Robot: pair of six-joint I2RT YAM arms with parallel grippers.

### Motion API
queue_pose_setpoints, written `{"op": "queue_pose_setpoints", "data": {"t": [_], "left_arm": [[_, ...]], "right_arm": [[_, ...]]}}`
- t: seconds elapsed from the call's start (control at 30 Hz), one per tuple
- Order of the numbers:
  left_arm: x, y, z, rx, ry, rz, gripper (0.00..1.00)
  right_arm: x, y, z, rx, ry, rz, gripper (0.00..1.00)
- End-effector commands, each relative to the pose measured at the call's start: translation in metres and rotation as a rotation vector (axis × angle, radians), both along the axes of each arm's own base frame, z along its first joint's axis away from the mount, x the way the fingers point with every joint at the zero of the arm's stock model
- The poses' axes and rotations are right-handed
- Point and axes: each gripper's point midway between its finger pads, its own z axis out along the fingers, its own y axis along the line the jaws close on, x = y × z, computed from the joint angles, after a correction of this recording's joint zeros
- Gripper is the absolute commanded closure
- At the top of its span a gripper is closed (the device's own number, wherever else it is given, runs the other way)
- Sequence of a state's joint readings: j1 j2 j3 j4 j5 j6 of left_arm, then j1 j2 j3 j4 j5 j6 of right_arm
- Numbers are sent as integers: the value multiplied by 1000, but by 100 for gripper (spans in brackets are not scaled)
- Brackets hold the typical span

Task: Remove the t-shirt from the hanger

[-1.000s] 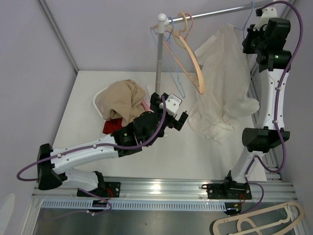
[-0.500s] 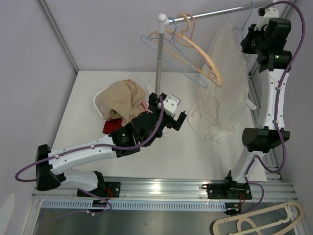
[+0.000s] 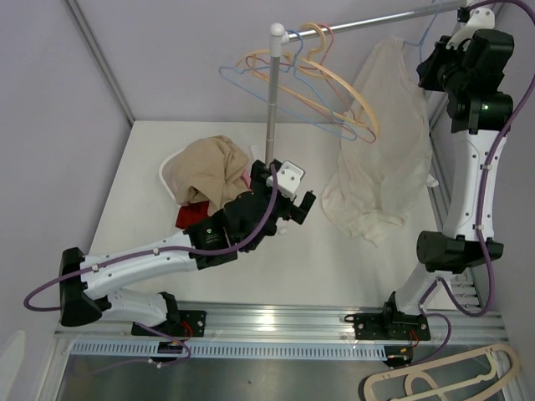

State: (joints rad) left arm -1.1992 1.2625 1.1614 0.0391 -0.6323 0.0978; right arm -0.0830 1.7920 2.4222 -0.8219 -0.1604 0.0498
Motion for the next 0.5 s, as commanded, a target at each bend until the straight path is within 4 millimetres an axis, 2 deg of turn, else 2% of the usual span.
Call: {"op": "queue_pose_setpoints", "data": {"t": [0.0, 0.07, 0.1, 0.17, 0.27, 0.3, 0.33, 0.37, 0.4, 0.47], "left_arm": [[-4, 13, 14, -66, 1, 16, 1], [-6, 16, 17, -80, 3, 13, 1], [-6, 17, 16, -77, 5, 13, 0], [-8, 20, 17, -82, 6, 11, 1], [-10, 23, 18, -61, -11, 32, 1], [-16, 19, 19, -56, -20, 21, 1], [-19, 17, 23, -41, -46, 11, 0], [-23, 14, 23, -35, -61, 3, 1], [-35, 6, 23, -11, -88, -38, 1], [-50, -5, 36, -62, -133, -98, 1]], "right_arm": [[-46, 11, 68, -4, -188, 1, 100], [-52, 11, 63, -2, -176, -4, 100], [-65, 13, 71, 4, -195, -4, 100], [-72, 12, 65, 27, -174, -20, 100], [-85, 19, 46, 84, -115, -25, 100], [-83, 20, 24, 96, -60, -40, 100], [-94, 21, 28, 112, -85, -72, 100], [-98, 9, 24, 159, -94, -194, 100], [-103, 6, 18, 182, -97, -235, 100], [-119, 1, 2, 238, -112, -339, 100]]}}
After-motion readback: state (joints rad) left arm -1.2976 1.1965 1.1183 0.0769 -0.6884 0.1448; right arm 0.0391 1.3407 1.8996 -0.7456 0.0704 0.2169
